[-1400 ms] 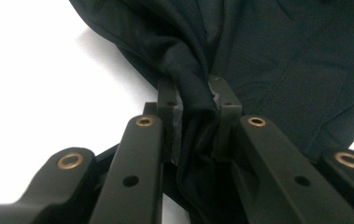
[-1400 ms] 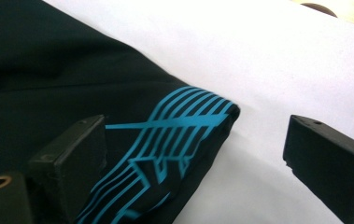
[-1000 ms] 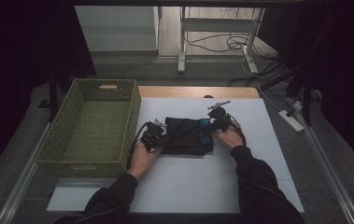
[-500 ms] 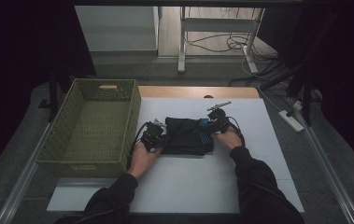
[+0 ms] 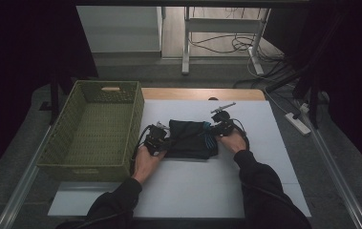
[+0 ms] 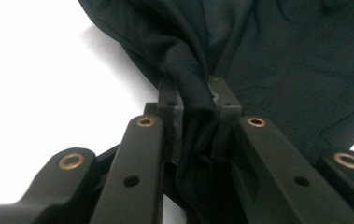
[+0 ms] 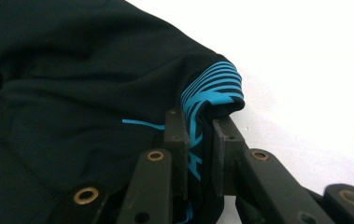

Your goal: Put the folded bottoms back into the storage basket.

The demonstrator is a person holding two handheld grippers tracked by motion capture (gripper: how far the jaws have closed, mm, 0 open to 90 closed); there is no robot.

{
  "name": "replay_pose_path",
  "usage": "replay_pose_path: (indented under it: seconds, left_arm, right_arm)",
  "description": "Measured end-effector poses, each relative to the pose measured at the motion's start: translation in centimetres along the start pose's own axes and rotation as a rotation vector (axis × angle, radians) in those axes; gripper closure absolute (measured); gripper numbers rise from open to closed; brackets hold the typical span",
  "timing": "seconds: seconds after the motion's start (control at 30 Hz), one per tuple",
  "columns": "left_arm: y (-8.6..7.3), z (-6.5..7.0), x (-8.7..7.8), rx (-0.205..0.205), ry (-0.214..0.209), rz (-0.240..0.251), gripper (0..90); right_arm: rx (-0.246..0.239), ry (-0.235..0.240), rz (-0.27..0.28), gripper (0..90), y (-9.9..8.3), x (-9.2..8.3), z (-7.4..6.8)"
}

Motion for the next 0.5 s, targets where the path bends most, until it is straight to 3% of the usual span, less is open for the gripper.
replay_pose_path:
  seconds: [0.17, 0.5]
  left_arm:
    - [0.4, 0.1, -0.7, -0.014, -0.007, 0.003, 79.0]
    - [1.4, 0.3, -2.2, -0.014, -0.003, 0.029, 79.4]
  right_arm:
    - [0.027, 0.022, 0.028, 80.1, 0.6, -1.0, -0.3]
    - [0.018, 0.059, 0.086, 80.4, 2.3, -3.3, -1.5]
Point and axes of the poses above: each handheld gripper's, and its own axes: x roughly forward along the jaws, y roughly out of its top, z roughly to its right, the point moved 10 cm from there along x, roughly forward along the jaws, and after that the axes turned 4 degrees about -y, right-handed, at the moved point
